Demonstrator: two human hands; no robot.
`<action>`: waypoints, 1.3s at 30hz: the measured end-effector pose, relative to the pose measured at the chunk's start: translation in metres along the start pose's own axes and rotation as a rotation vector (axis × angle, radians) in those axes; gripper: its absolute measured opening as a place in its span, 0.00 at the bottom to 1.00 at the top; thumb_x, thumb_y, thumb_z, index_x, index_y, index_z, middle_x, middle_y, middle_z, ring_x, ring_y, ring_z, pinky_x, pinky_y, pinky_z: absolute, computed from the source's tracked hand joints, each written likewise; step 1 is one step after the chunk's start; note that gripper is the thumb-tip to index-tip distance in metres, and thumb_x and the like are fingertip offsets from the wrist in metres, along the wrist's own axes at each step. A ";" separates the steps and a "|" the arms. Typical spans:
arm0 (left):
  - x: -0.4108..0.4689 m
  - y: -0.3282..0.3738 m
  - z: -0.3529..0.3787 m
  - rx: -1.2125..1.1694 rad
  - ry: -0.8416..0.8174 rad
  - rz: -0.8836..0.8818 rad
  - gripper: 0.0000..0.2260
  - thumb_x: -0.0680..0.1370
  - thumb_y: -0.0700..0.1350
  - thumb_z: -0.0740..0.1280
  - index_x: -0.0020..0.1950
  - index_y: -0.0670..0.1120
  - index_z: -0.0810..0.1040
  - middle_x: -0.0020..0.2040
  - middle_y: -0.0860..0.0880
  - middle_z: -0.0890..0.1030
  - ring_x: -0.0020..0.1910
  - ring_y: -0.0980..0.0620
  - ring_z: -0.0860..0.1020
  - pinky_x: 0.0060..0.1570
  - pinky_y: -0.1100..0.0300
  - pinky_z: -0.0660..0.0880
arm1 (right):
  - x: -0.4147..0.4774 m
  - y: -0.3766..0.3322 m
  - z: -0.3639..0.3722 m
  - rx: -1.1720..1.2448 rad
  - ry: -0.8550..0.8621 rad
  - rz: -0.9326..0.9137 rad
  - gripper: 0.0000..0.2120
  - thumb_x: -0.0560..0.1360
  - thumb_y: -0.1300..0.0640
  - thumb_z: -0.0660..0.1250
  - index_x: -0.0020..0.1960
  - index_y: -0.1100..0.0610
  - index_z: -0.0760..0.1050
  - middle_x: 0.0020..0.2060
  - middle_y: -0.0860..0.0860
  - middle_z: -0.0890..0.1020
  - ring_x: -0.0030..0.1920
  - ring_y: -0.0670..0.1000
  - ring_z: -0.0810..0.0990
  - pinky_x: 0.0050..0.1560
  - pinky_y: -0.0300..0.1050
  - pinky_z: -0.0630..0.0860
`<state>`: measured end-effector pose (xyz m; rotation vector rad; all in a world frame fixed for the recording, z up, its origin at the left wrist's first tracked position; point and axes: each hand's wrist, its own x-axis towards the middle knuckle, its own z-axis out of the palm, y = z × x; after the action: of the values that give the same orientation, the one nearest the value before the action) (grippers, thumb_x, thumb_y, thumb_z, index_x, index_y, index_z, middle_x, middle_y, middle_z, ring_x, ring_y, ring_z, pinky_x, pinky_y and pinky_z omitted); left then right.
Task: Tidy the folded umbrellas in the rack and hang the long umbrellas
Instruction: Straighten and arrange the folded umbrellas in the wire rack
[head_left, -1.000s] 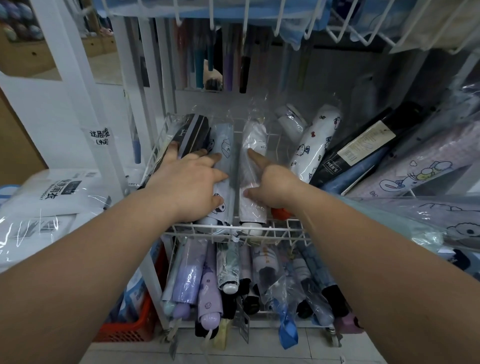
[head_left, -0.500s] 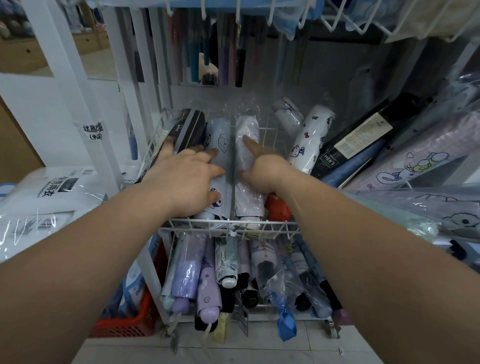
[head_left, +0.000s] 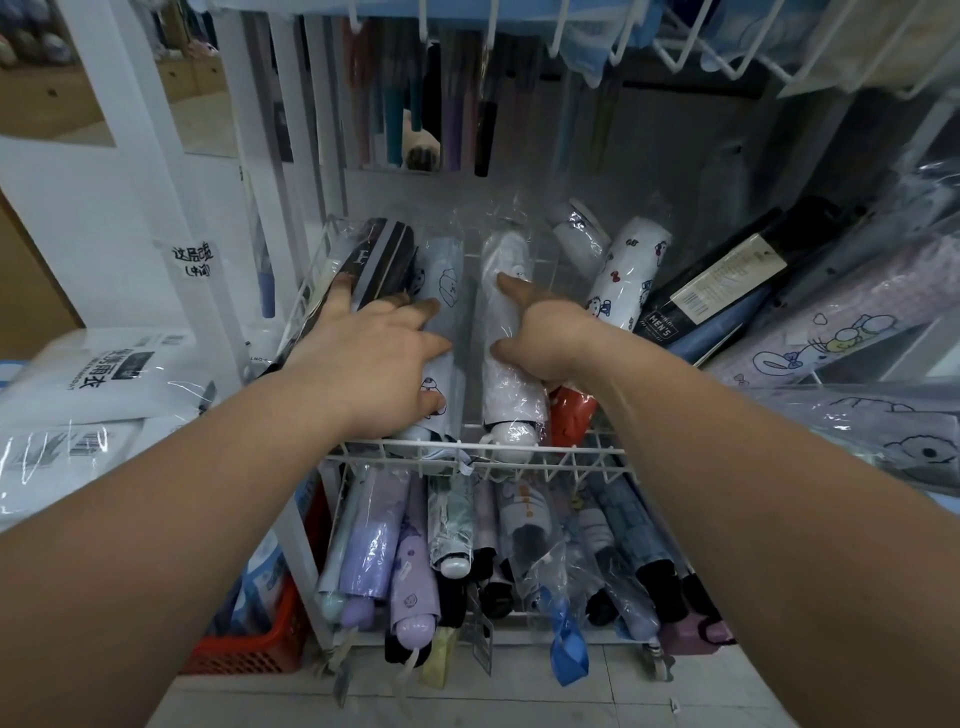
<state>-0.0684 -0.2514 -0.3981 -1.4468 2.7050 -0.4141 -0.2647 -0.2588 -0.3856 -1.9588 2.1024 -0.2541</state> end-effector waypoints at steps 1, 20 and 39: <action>0.000 0.000 0.000 -0.001 -0.001 -0.001 0.29 0.78 0.68 0.59 0.79 0.63 0.61 0.83 0.53 0.54 0.81 0.51 0.54 0.76 0.32 0.45 | 0.000 0.000 0.003 0.016 -0.005 0.003 0.40 0.80 0.51 0.65 0.81 0.45 0.42 0.79 0.56 0.58 0.71 0.58 0.71 0.63 0.43 0.72; -0.002 0.003 -0.001 0.017 -0.014 -0.011 0.29 0.79 0.67 0.59 0.79 0.62 0.60 0.83 0.53 0.53 0.81 0.51 0.54 0.76 0.32 0.44 | -0.005 -0.003 -0.002 0.134 -0.060 0.036 0.39 0.79 0.50 0.67 0.81 0.41 0.47 0.74 0.59 0.66 0.39 0.54 0.82 0.29 0.43 0.81; -0.007 0.004 -0.007 0.012 -0.130 0.011 0.35 0.77 0.69 0.61 0.81 0.61 0.56 0.84 0.52 0.48 0.81 0.49 0.58 0.76 0.31 0.40 | 0.003 -0.003 0.052 0.183 -0.022 0.086 0.43 0.78 0.48 0.68 0.81 0.44 0.42 0.74 0.59 0.68 0.67 0.60 0.75 0.65 0.50 0.74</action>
<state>-0.0694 -0.2419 -0.3926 -1.4032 2.6027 -0.3232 -0.2461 -0.2598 -0.4338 -1.7556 2.0635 -0.3910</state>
